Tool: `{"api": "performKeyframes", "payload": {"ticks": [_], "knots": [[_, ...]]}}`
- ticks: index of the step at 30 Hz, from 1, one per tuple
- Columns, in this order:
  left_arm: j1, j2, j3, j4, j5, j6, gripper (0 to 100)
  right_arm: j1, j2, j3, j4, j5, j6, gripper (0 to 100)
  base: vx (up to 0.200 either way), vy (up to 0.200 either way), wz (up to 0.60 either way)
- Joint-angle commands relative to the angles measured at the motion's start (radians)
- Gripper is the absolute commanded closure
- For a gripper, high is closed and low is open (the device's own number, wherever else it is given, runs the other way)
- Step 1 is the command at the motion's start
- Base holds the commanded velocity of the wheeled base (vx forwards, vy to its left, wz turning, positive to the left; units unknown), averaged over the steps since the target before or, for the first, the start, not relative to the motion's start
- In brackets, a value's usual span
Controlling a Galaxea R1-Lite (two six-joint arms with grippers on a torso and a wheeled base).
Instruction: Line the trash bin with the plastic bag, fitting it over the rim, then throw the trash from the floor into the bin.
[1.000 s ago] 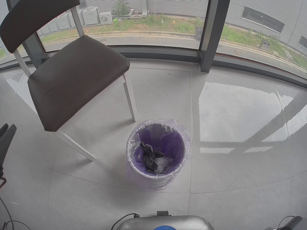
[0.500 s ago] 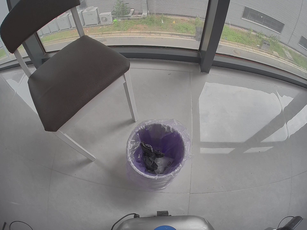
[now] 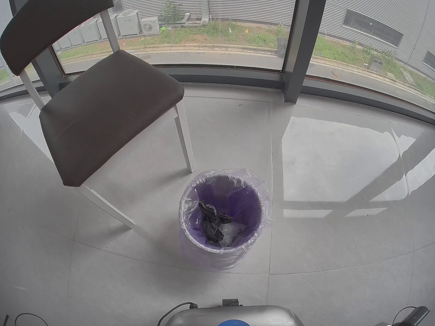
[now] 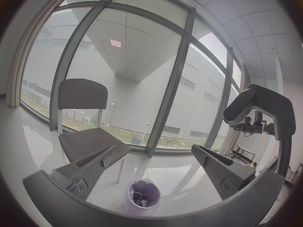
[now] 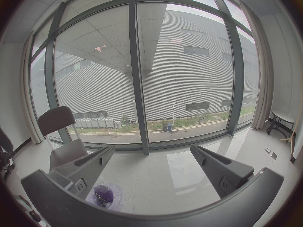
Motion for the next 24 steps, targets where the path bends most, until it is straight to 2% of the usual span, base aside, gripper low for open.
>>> {"api": "performKeyframes", "payload": {"ticks": [1, 3, 5, 8, 11, 16, 19, 24], "knots": [[-0.044, -0.122, -0.045, 0.090, 0.001, -0.004, 0, 0.021, -0.298, 0.186, 0.014, -0.003, -0.038, 0, 0.000, 0.000, 0.00], [-0.068, -0.151, -0.076, 0.138, 0.001, -0.004, 0, 0.019, -0.397, 0.224, 0.054, -0.009, -0.052, 0, 0.000, 0.000, 0.00], [-0.085, -0.166, -0.125, 0.188, 0.004, -0.004, 0, 0.019, -0.498, 0.225, 0.154, -0.013, -0.058, 0, 0.000, 0.000, 0.00], [-0.084, -0.166, -0.196, 0.240, 0.002, -0.002, 0, -0.024, -0.515, 0.152, 0.278, -0.066, -0.005, 0, 0.000, 0.000, 0.00], [-0.088, -0.166, -0.263, 0.286, 0.002, -0.001, 0, -0.044, -0.525, 0.133, 0.348, -0.071, 0.003, 0, 0.000, 0.000, 0.00], [-0.091, -0.166, -0.363, 0.406, 0.001, 0.001, 0, -0.076, -0.572, 0.167, 0.396, -0.060, -0.017, 0, 0.000, 0.000, 0.00], [-0.091, -0.166, -0.409, 0.473, 0.001, 0.001, 0, -0.090, -0.603, 0.216, 0.396, -0.045, -0.052, 0, 0.000, 0.000, 0.00], [-0.091, -0.166, -0.530, 0.595, 0.001, 0.006, 0, -0.090, -0.603, 0.239, 0.362, -0.037, -0.063, 0, 0.000, 0.000, 0.00]]}}
